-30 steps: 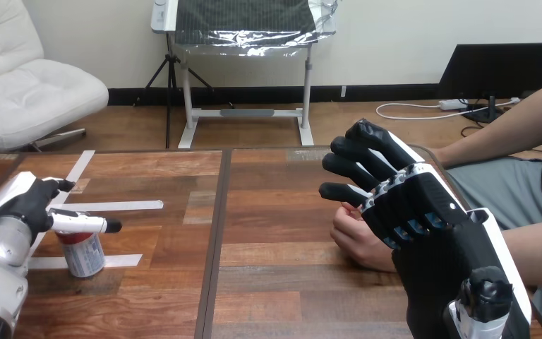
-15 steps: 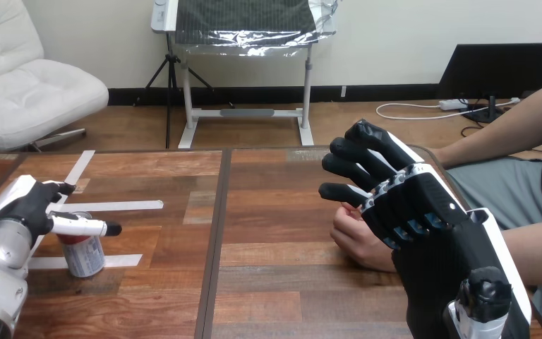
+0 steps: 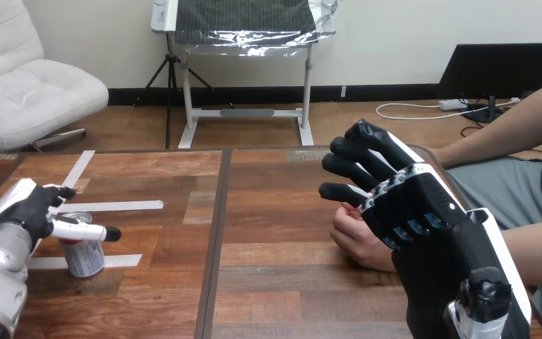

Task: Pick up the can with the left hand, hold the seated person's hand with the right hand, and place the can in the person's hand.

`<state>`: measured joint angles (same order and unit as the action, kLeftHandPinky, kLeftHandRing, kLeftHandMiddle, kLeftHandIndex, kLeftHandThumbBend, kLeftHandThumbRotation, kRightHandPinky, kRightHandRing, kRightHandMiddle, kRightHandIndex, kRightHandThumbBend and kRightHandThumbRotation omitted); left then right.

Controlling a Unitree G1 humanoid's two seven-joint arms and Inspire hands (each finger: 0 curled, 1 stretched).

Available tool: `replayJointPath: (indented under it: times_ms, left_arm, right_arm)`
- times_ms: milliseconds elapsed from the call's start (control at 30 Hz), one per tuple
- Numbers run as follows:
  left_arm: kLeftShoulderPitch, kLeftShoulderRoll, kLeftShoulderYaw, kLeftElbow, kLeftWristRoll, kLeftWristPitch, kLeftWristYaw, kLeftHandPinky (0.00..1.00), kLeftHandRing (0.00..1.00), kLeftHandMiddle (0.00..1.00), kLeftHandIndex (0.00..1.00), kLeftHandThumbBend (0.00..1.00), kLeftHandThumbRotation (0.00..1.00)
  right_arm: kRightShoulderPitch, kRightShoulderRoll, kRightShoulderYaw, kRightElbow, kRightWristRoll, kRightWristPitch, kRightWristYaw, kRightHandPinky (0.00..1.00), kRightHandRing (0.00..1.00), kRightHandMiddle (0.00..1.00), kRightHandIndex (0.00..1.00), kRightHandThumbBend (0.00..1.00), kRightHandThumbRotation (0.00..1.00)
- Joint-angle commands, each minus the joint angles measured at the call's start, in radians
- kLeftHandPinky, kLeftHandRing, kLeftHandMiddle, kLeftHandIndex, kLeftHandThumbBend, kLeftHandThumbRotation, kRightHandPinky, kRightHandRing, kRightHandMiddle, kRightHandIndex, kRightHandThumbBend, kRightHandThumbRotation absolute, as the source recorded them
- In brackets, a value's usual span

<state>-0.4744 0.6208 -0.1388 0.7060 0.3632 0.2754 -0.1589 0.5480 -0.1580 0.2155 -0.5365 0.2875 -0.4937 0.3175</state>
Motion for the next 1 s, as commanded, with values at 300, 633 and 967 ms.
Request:
replayJointPath:
  times_ms: [300,633,967]
  left_arm:
    - [-0.004,0.021,0.021,-0.035,-0.013,-0.032,-0.012,0.82,0.9,0.9,0.86,0.91,0.26]
    - [0.001,0.023,0.027,-0.045,-0.026,-0.024,-0.031,0.75,0.84,0.87,0.85,0.89,0.22]
    - [0.003,0.023,0.027,-0.04,-0.032,-0.02,-0.039,0.74,0.82,0.86,0.85,0.88,0.19]
  right_arm:
    - [-0.034,0.011,-0.004,-0.012,0.007,-0.021,0.003,0.79,0.85,0.86,0.87,1.0,0.86]
    - [-0.031,0.012,-0.006,-0.018,0.0,-0.017,-0.003,0.79,0.85,0.86,0.86,1.0,0.86]
    - [-0.027,0.011,-0.005,-0.023,0.003,-0.011,-0.004,0.79,0.85,0.86,0.86,1.0,0.86]
